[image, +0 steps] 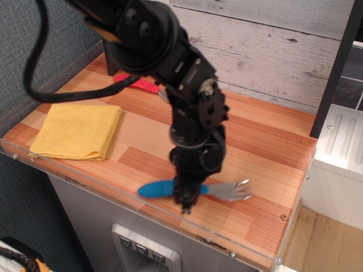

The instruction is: Pick up the blue fork and place it on the right of the red spoon

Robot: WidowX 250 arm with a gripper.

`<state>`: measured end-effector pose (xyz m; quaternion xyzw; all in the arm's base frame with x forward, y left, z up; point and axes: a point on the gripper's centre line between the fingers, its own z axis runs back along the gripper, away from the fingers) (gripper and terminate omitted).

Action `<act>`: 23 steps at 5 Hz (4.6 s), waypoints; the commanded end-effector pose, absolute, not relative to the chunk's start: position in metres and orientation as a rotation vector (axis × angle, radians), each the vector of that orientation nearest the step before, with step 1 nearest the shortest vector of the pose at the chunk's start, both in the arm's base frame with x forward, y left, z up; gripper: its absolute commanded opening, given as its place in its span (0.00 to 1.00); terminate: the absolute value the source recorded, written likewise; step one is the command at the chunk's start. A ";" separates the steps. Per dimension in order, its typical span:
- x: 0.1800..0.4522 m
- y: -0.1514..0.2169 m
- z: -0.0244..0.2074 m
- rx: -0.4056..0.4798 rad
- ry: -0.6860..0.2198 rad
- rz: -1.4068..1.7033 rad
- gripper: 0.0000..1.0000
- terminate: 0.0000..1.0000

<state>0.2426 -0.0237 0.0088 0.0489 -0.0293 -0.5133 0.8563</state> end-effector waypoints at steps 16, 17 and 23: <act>0.343 -0.065 0.031 -0.046 -0.169 0.005 1.00 0.00; 0.344 -0.065 0.036 -0.025 -0.159 -0.034 1.00 0.00; 0.265 -0.034 0.123 0.140 0.086 -0.250 1.00 0.00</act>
